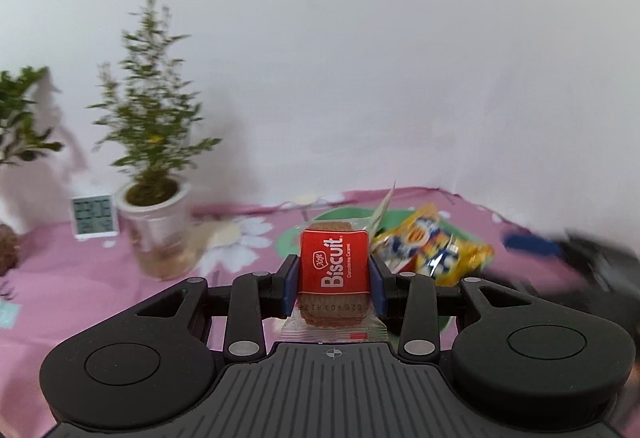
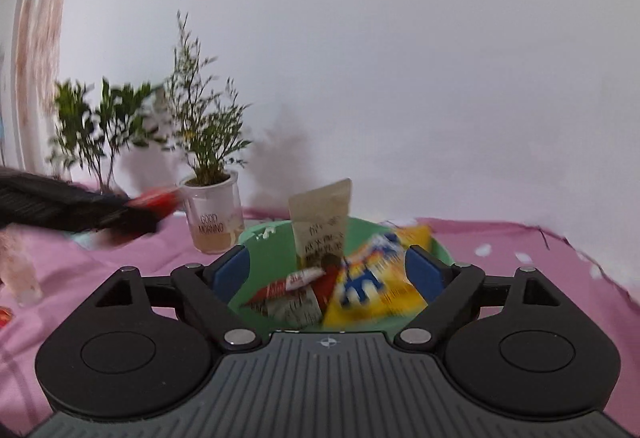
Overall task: Organize snacks
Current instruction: 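Lower the red Biscuit packet into the green bowl with left gripper, then move both grippers back to the snack pile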
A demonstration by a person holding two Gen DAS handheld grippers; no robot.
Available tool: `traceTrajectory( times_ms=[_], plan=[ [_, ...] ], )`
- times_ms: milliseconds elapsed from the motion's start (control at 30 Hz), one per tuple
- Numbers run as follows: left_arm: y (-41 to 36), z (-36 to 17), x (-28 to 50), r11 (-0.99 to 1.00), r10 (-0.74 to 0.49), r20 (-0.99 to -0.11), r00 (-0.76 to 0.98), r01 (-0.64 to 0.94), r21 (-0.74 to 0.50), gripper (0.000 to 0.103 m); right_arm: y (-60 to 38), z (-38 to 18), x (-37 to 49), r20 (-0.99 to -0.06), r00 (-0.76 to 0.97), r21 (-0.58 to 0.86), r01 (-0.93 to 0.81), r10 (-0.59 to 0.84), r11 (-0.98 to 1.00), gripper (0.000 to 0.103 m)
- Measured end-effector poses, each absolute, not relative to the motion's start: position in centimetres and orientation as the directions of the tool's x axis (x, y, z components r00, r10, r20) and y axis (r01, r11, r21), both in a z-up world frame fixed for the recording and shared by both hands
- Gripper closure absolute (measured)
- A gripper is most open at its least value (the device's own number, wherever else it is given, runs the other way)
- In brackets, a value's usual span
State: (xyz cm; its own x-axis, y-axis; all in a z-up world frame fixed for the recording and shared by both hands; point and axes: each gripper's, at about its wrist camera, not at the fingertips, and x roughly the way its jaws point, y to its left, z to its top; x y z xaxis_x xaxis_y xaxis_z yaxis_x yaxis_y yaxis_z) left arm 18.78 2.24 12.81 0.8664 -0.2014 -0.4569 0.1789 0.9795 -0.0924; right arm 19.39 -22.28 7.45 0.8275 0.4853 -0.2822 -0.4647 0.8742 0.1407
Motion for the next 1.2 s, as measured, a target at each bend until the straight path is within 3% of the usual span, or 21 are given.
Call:
traceTrajectory(
  times_ms=[233, 433, 633, 833, 1067, 1200],
  plan=[
    [-1.6, 10.4, 24.8, 0.976, -0.218, -0.553, 0.804, 0.193, -0.105, 0.001, -26.3, 5.2, 15.4, -0.276, 0.834, 0.275, -0.408, 0.477, 0.871, 0.015],
    [-1.4, 9.2, 26.2, 0.975, -0.221, -0.564, 0.796, 0.158, -0.159, 0.0, -26.8, 4.2, 13.0, -0.302, 0.815, 0.252, -0.432, 0.494, 0.866, 0.015],
    [-0.1, 10.7, 22.8, 0.974, -0.218, -0.526, 0.822, 0.149, -0.171, 0.0, -25.7, 1.5, 12.5, -0.433, 0.718, 0.243, -0.489, 0.545, 0.838, 0.015],
    [1.2, 9.5, 17.1, 0.98, -0.192, -0.543, 0.817, 0.128, -0.153, 0.0, -24.0, -0.8, 13.7, -0.503, 0.645, 0.29, -0.501, 0.575, 0.816, 0.013],
    [3.9, 5.1, 10.6, 0.974, -0.174, -0.589, 0.789, 0.049, -0.223, 0.0, -24.1, -0.8, 12.5, -0.518, 0.553, 0.412, -0.507, 0.652, 0.757, 0.01],
    [5.4, 3.2, 8.2, 0.969, -0.158, -0.624, 0.765, -0.002, -0.247, 0.0, -22.2, 0.2, 7.1, -0.466, 0.377, 0.44, -0.686, 0.8, 0.58, 0.012]
  ],
)
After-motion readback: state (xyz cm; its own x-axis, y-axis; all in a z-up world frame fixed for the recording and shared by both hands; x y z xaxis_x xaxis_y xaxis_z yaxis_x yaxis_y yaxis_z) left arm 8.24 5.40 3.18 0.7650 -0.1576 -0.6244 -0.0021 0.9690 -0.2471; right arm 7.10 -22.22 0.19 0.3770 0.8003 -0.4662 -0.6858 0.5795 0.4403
